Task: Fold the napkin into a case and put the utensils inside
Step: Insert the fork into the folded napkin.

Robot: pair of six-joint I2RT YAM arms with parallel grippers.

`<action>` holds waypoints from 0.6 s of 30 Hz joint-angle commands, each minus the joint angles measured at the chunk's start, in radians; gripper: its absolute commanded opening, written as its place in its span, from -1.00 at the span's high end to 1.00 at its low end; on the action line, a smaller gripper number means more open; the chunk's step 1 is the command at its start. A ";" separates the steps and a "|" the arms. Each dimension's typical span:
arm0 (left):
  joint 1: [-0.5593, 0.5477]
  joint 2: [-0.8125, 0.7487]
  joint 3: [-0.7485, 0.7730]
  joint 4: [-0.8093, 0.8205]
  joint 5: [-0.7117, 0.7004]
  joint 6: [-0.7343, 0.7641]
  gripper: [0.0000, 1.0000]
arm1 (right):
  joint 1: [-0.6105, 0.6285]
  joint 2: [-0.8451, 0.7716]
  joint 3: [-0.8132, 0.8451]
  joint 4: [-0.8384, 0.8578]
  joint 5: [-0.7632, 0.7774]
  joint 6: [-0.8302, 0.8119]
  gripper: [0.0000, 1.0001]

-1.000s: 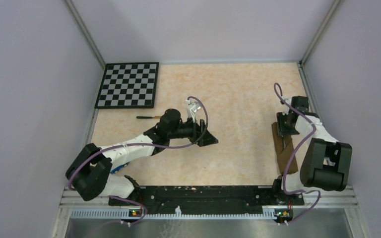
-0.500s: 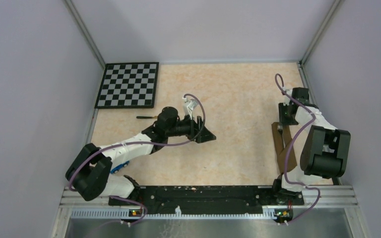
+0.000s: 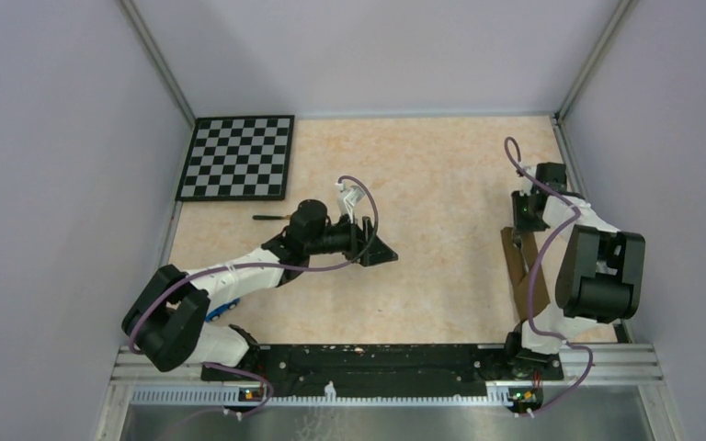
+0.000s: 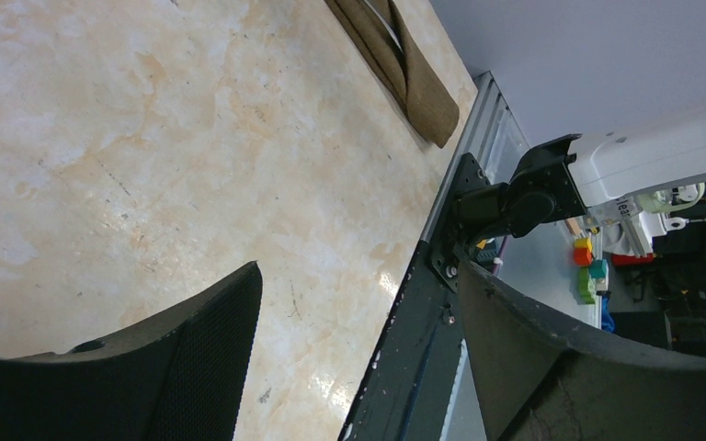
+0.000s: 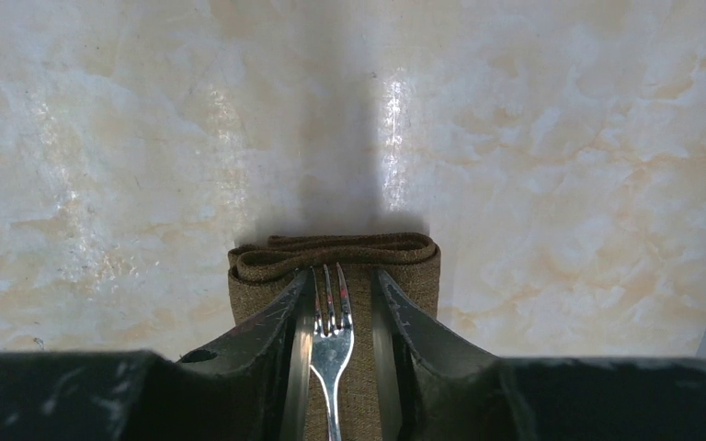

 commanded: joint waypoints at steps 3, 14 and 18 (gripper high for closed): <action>0.011 0.001 -0.011 0.053 0.022 0.001 -0.65 | 0.023 0.017 0.006 0.037 -0.015 0.020 0.38; 0.016 0.007 -0.015 0.054 0.034 0.002 -0.65 | 0.028 -0.107 -0.014 -0.009 -0.030 0.008 0.36; 0.016 0.007 -0.019 0.059 0.035 -0.001 -0.65 | 0.027 -0.112 -0.012 -0.006 -0.038 -0.005 0.37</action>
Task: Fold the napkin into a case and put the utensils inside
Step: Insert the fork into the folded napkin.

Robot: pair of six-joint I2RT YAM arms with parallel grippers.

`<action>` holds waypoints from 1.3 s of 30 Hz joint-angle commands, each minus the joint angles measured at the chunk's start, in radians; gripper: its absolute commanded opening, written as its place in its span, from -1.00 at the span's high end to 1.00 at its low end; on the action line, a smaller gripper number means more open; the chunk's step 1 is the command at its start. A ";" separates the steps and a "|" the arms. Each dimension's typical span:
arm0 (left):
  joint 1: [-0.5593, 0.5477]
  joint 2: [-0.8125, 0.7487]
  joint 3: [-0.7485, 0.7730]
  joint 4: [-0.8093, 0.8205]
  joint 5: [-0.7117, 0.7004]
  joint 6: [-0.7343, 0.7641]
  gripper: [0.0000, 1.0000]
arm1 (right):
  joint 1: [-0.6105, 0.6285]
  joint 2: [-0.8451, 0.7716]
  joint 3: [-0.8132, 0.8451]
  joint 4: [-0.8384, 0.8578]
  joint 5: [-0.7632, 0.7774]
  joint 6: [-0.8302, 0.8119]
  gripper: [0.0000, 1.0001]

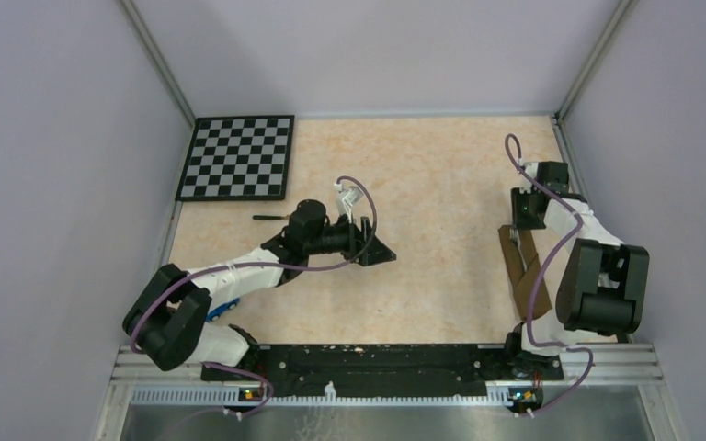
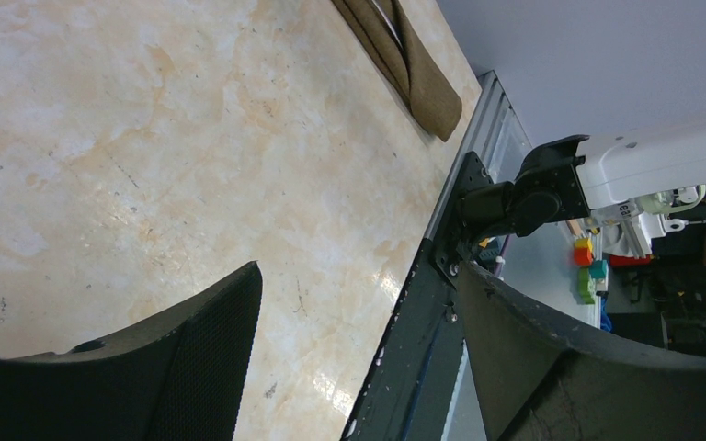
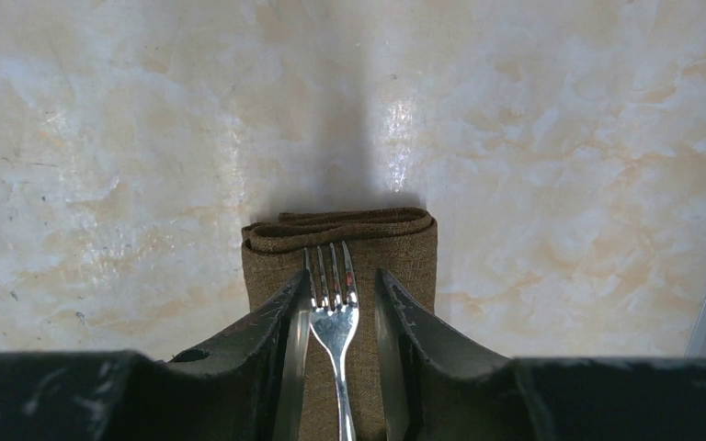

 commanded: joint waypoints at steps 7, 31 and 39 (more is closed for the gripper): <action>0.007 -0.006 -0.013 0.056 0.023 -0.003 -0.65 | 0.029 0.033 0.008 0.032 -0.047 0.008 0.40; 0.016 -0.013 -0.022 0.053 0.036 0.001 -0.65 | 0.028 0.063 -0.037 0.072 0.036 -0.008 0.26; 0.018 -0.016 -0.026 0.047 0.032 0.006 -0.65 | 0.028 0.088 -0.010 0.055 0.027 -0.019 0.53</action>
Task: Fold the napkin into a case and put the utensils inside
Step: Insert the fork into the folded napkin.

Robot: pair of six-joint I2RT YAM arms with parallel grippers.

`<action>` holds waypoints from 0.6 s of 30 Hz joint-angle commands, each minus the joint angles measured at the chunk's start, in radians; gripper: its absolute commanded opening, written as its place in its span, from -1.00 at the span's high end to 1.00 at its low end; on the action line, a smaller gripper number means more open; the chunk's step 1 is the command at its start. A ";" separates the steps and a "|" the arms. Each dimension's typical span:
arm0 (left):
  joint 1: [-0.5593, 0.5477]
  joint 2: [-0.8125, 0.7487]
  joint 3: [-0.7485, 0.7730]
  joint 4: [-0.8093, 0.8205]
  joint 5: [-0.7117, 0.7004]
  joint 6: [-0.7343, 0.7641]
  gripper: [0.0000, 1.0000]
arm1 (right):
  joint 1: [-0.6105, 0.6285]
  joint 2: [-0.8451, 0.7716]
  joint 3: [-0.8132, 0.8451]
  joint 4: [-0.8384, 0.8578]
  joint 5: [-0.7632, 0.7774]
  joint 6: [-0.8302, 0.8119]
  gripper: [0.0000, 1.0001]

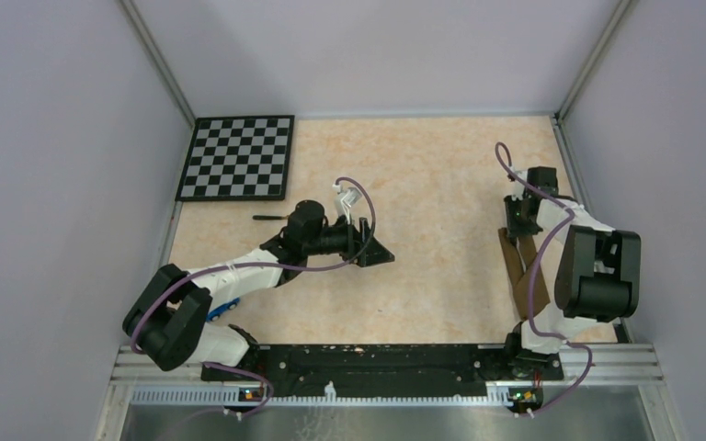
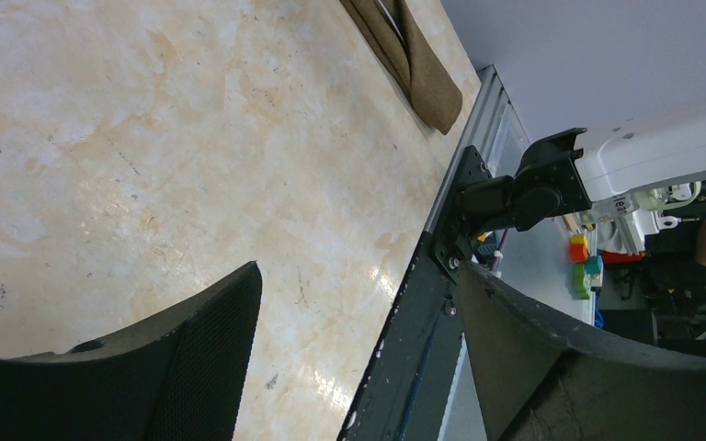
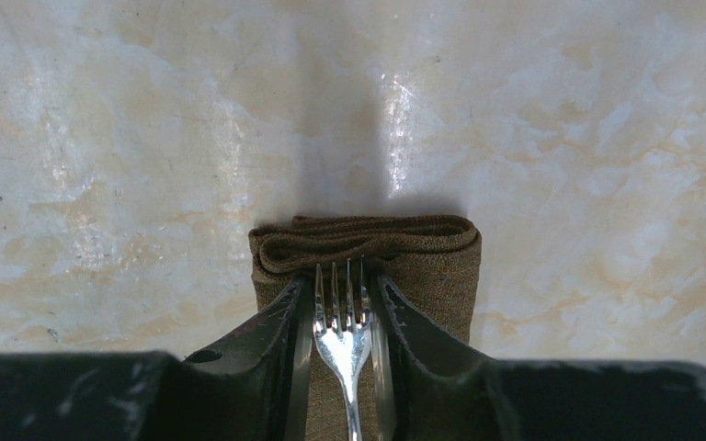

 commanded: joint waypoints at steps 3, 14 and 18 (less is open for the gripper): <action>0.004 -0.013 -0.008 0.048 0.016 0.009 -0.65 | 0.006 -0.003 0.018 0.001 0.017 -0.030 0.69; 0.005 -0.007 -0.007 0.056 0.025 0.005 -0.65 | 0.006 -0.123 -0.036 -0.034 0.055 -0.038 0.69; 0.004 -0.006 -0.008 0.061 0.030 0.003 -0.65 | 0.003 -0.158 -0.074 -0.035 0.078 -0.037 0.67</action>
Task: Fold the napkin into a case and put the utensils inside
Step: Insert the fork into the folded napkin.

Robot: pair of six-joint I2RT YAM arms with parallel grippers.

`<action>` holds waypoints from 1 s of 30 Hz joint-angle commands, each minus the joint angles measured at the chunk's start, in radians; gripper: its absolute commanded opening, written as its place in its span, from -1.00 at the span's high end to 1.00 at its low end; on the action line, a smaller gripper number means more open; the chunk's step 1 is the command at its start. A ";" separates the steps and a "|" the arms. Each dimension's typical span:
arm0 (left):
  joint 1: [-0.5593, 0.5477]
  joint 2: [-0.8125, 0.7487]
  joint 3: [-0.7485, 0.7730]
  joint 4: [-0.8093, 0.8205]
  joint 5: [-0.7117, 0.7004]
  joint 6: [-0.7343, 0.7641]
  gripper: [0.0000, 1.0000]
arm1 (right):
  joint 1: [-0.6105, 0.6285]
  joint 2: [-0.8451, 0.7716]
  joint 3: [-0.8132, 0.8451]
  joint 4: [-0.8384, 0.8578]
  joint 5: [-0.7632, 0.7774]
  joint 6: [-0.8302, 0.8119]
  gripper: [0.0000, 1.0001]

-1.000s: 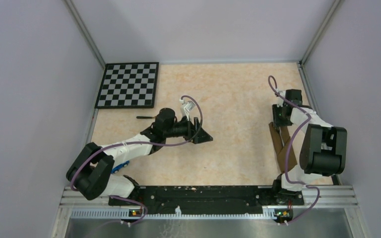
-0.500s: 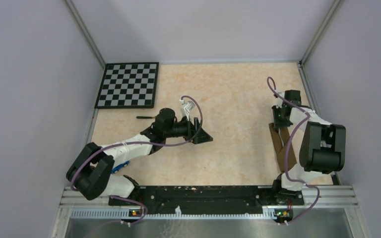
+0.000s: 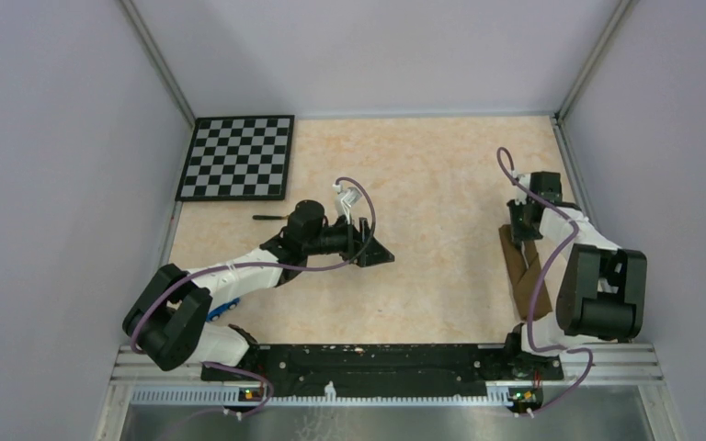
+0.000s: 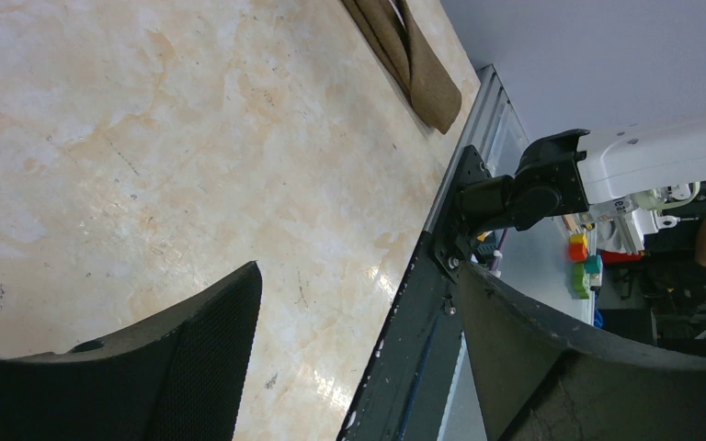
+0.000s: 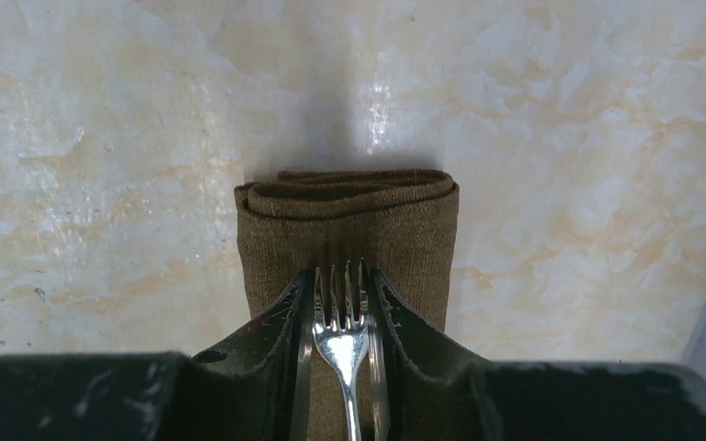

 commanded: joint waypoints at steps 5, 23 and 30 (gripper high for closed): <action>0.004 -0.005 -0.010 0.062 0.035 0.001 -0.65 | -0.006 -0.093 -0.067 -0.006 0.100 -0.003 0.65; 0.013 -0.024 -0.019 0.049 0.049 0.011 -0.66 | -0.006 -0.166 -0.045 -0.014 0.072 0.002 0.13; 0.031 -0.087 -0.030 -0.030 0.072 0.015 -0.69 | 0.164 -0.373 -0.012 -0.070 0.026 0.053 -0.18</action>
